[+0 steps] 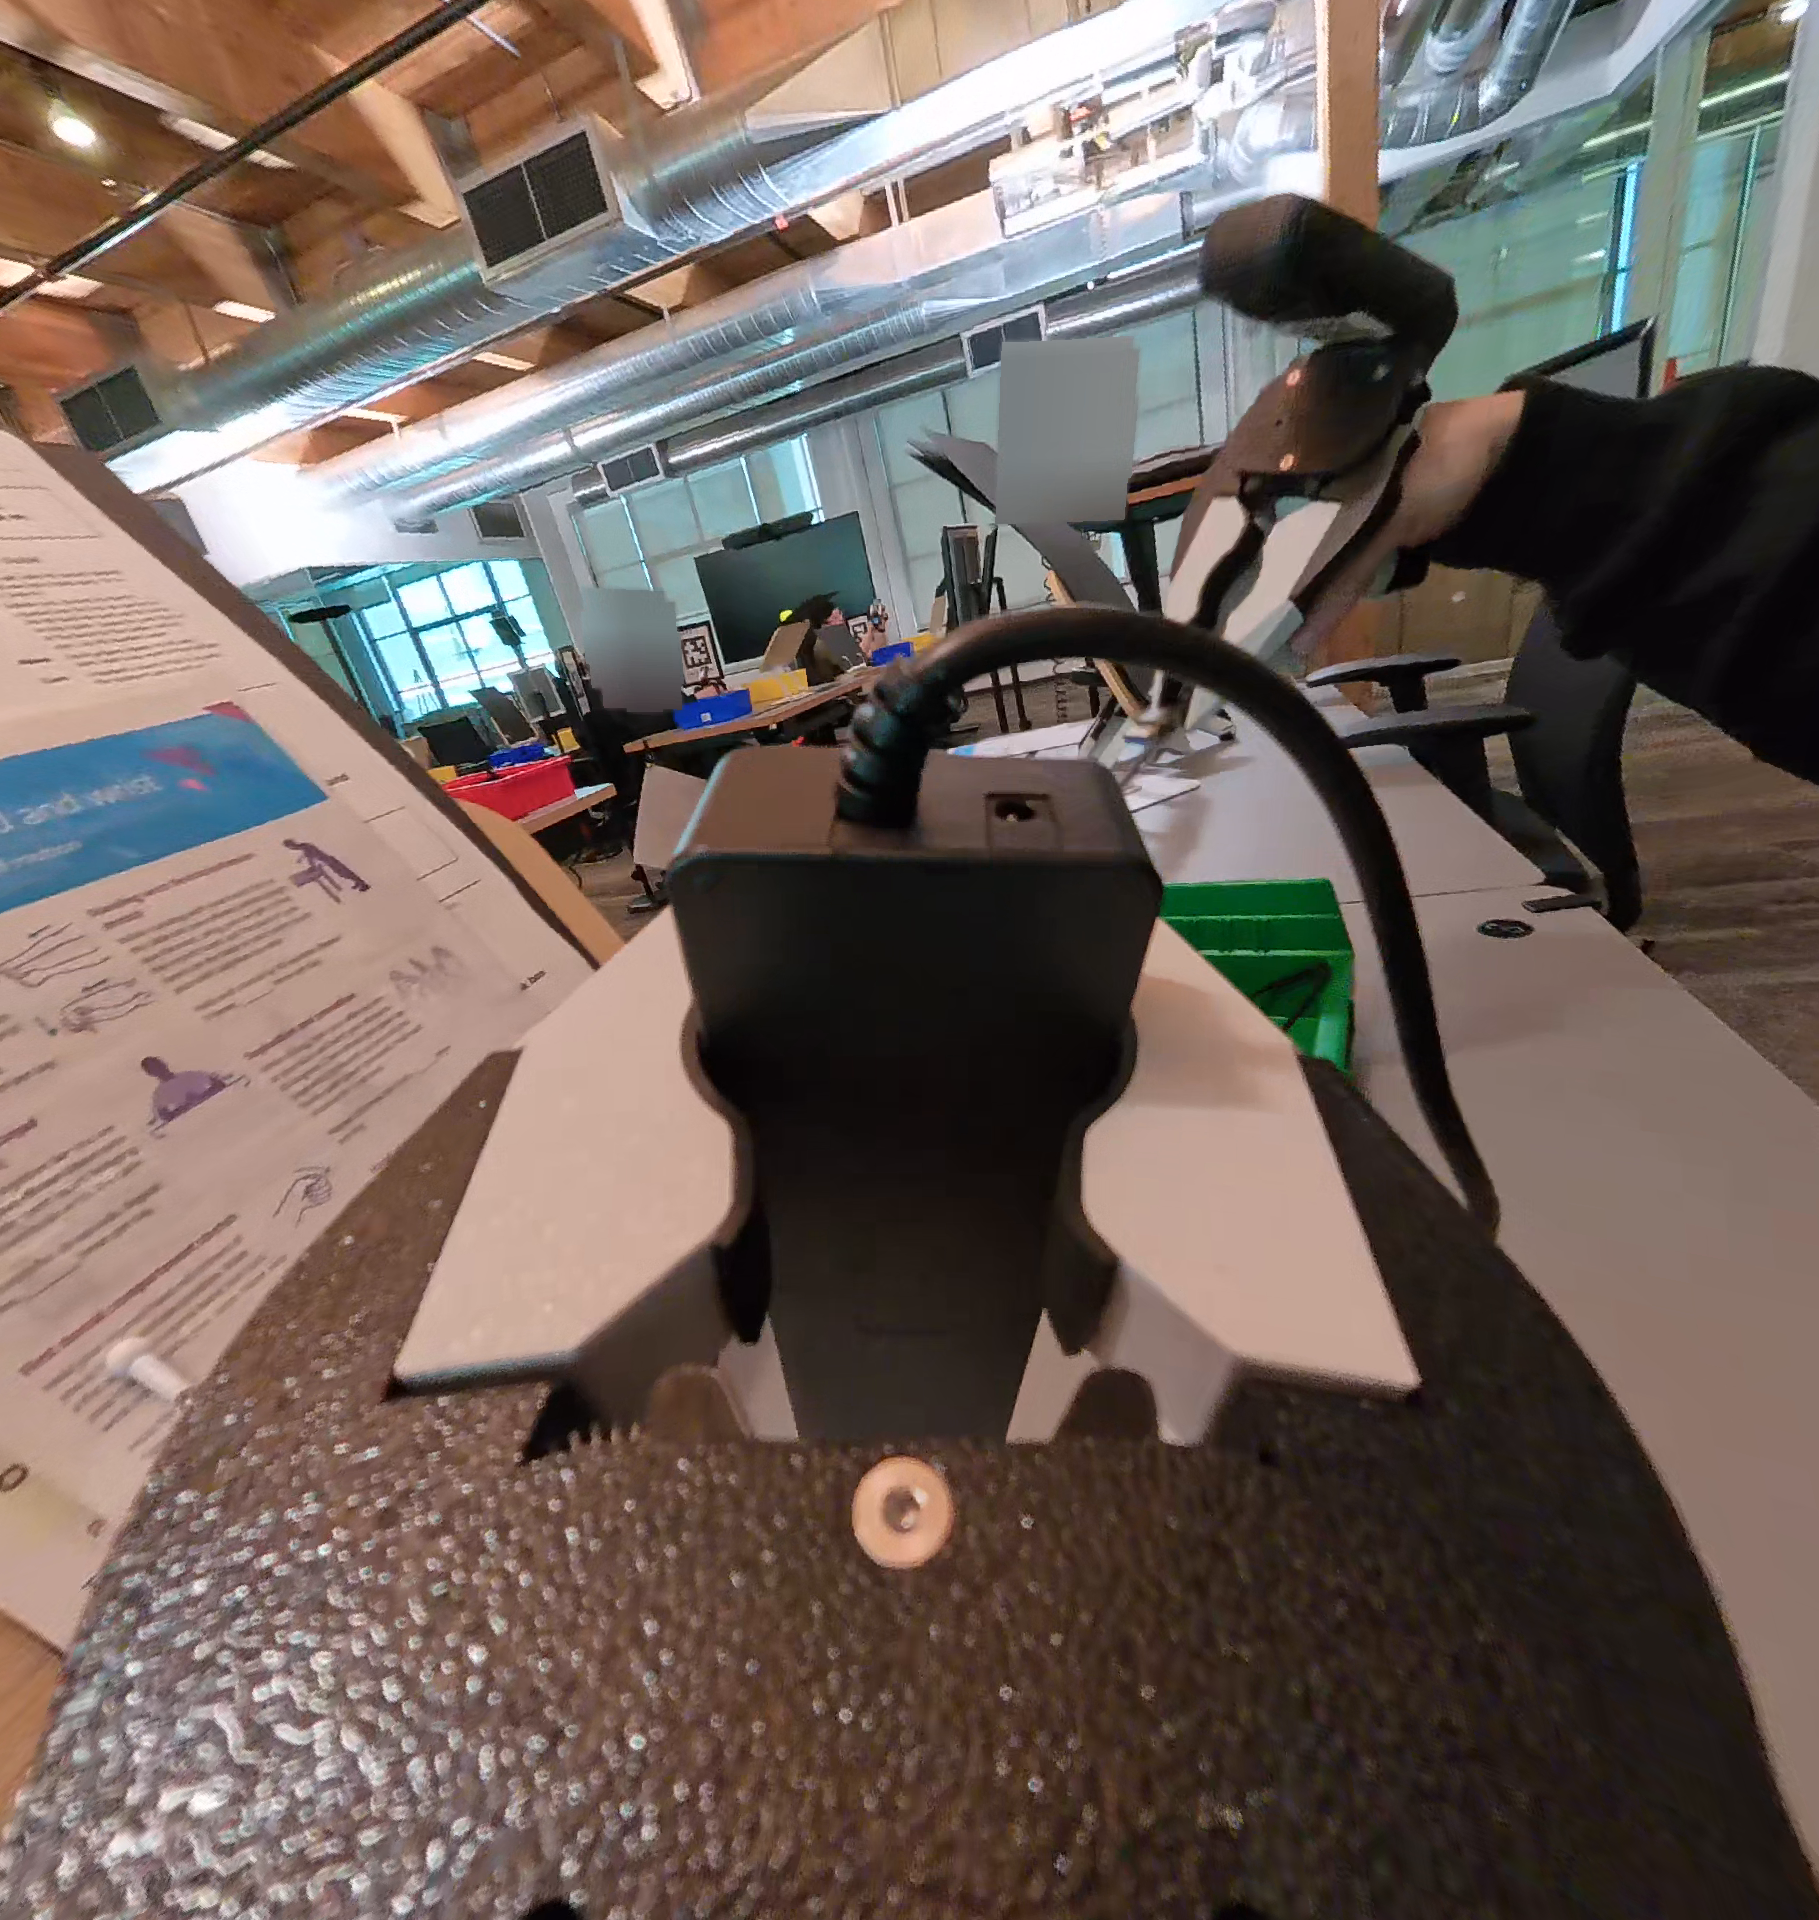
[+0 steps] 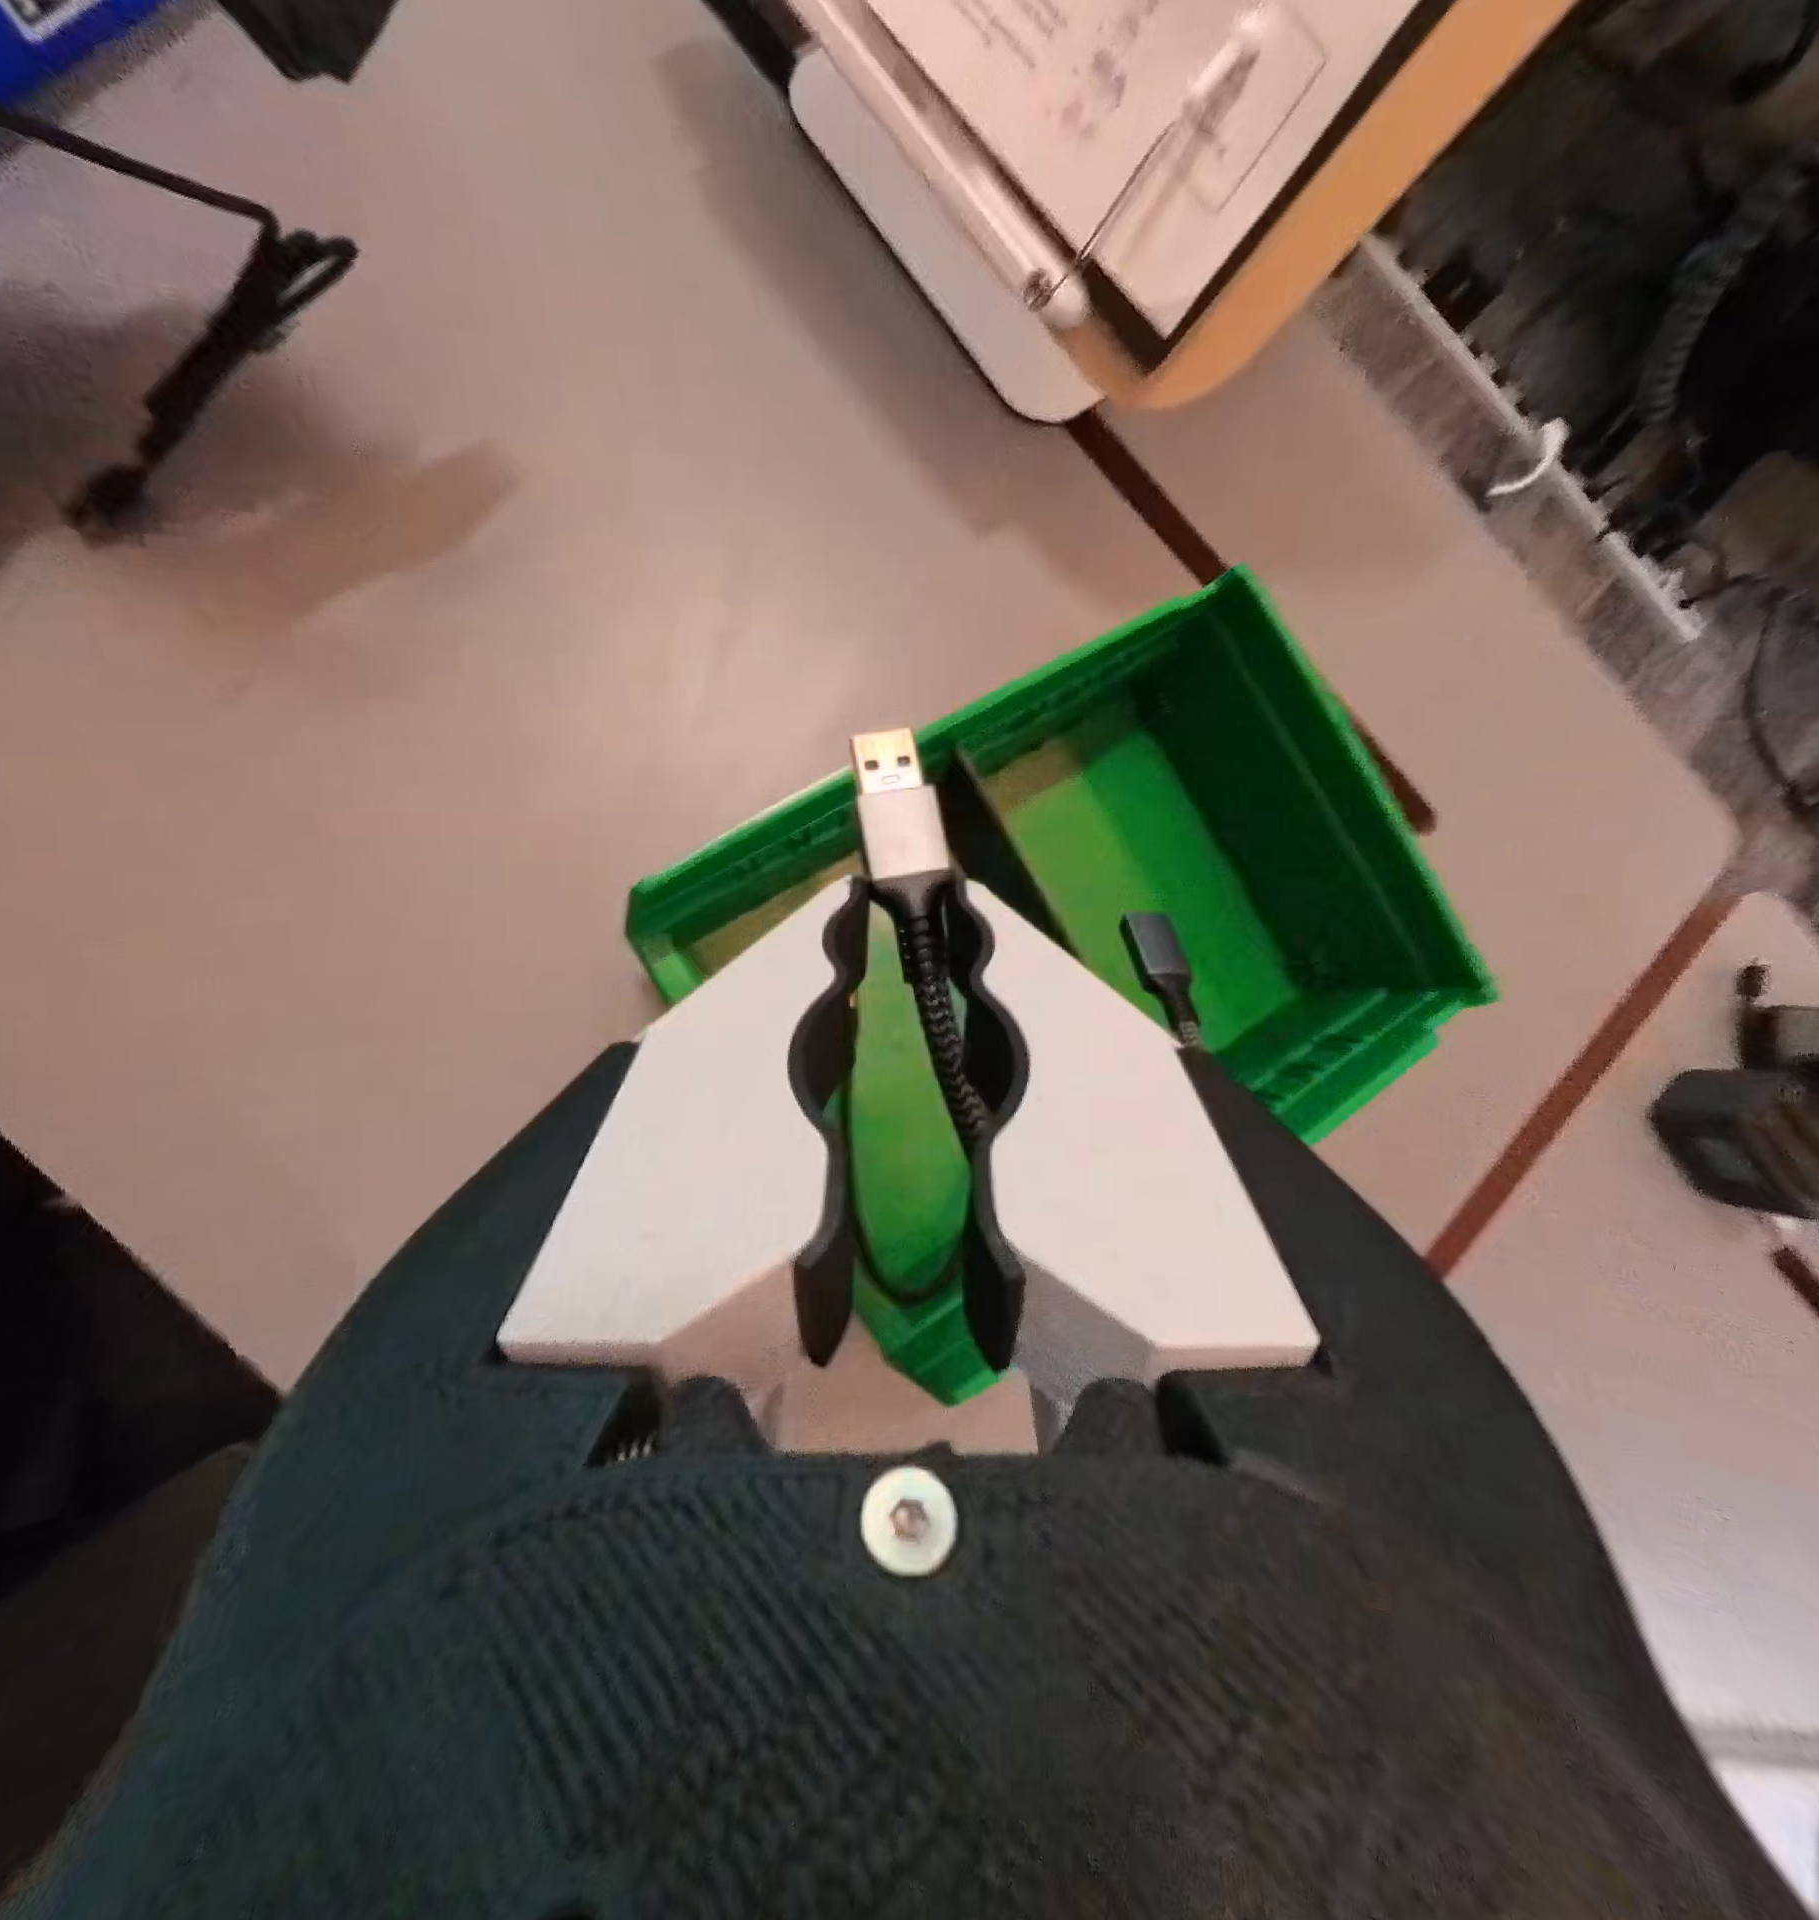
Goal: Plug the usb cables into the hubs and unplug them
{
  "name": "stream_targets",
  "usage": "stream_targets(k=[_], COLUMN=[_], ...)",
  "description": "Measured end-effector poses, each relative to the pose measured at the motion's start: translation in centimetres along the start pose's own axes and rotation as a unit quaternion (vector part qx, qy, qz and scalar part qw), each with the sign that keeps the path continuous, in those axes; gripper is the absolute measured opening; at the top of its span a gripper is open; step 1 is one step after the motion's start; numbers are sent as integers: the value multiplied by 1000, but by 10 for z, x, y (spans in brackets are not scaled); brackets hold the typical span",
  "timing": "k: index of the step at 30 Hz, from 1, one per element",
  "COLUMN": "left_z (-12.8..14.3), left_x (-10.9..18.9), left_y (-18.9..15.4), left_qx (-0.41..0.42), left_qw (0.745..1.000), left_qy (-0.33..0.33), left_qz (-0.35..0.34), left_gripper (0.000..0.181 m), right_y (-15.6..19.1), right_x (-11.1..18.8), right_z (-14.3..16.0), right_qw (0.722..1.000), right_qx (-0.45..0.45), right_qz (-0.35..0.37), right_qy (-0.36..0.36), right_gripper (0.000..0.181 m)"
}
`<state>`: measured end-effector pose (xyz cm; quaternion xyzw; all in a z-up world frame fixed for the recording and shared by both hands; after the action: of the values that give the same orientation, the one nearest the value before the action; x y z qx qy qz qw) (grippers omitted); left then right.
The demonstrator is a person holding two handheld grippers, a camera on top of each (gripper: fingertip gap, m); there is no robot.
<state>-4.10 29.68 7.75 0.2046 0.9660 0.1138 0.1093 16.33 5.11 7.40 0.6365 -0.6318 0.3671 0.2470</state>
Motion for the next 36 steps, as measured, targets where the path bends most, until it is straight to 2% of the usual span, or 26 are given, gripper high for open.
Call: stream_targets(k=[4,8,11,14,16,18,21,22,24,26,28,30,33,36], left_z=[0,1,3,4,4,6,8,9,11,12,8,0,-8,-7], left_x=[-5,-11,-17,-20,-22,-24,-27,-28,-31,-36,-42,-49,-57,-60], left_y=[-9,-14,-18,-22,-22,-23,-24,-26,-27,-32,-39,-50,-74,-92], left_qx=[-7,-3,0,-5,-5,3,16,20,32,51,87,119,112,85], left_qw=[1000,999,999,998,998,998,997,997,996,993,988,979,969,964], left_qy=[11,10,14,22,22,22,24,29,39,42,30,9,0,15], left_qz=[22,39,50,58,59,63,69,73,79,96,124,164,220,253], left_gripper=[61,61,61,61,61,61,61,61,61,61,61,61,61,61], right_y=[20,20,31,18,-1,-12,-18,-22,-17,11,51,97,144,164], right_x=[-15,-39,-59,-73,-85,-93,-86,-78,-61,-56,-65,-82,-106,-119], right_z=[26,50,68,88,107,124,135,132,112,70,23,-14,-56,-80], right_qw=[999,998,994,995,989,981,975,974,980,991,987,974,947,926], right_qx=[-20,-42,-40,3,35,46,25,14,-1,0,19,60,92,78], right_qz=[-44,-44,-89,-40,25,60,95,125,163,134,81,7,-94,-169], right_qy=[13,28,55,96,141,179,198,186,118,-11,-138,-218,-293,-328], right_gripper=[14,14,14,14,22,31,69,77,84,90,96,96,96,88])
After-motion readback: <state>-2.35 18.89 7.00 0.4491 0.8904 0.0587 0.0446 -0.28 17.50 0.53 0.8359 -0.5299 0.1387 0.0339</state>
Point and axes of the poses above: each gripper's, where its closed fingertips meet, x back along the fingers, z out of its underside, y = z × x across the jaws, the point moved 4 cm from there along x, back along the fingers, and after that the axes turned 3 degrees about -x, right-handed, at the moved point
